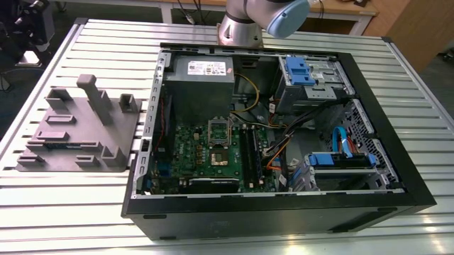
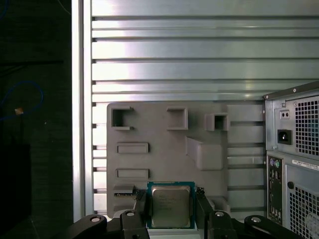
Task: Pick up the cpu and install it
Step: 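Pick up the cpu and move it towards the insertion slot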
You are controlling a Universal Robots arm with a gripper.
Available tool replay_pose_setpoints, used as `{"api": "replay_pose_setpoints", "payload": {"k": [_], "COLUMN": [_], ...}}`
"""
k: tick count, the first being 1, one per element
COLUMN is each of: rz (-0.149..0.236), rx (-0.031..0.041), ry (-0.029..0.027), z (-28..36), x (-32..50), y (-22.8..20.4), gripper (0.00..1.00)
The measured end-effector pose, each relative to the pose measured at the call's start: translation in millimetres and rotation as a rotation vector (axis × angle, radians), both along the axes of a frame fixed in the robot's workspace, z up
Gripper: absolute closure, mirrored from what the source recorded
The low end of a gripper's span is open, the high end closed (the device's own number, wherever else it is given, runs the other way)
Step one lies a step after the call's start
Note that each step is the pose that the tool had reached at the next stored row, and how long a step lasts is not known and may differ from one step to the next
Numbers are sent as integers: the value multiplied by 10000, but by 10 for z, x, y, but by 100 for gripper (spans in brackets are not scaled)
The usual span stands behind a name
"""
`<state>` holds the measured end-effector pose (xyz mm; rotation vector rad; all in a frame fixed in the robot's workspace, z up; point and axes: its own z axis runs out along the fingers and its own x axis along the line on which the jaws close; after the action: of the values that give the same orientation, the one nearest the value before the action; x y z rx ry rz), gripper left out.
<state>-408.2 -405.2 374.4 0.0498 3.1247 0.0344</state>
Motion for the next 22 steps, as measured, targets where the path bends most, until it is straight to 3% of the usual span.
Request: {"api": "replay_pose_setpoints", "payload": {"k": [22], "rz": [1], "rx": [-26], "ry": [2], "z": [24], "x": [51], "y": [2], "gripper": [53]}}
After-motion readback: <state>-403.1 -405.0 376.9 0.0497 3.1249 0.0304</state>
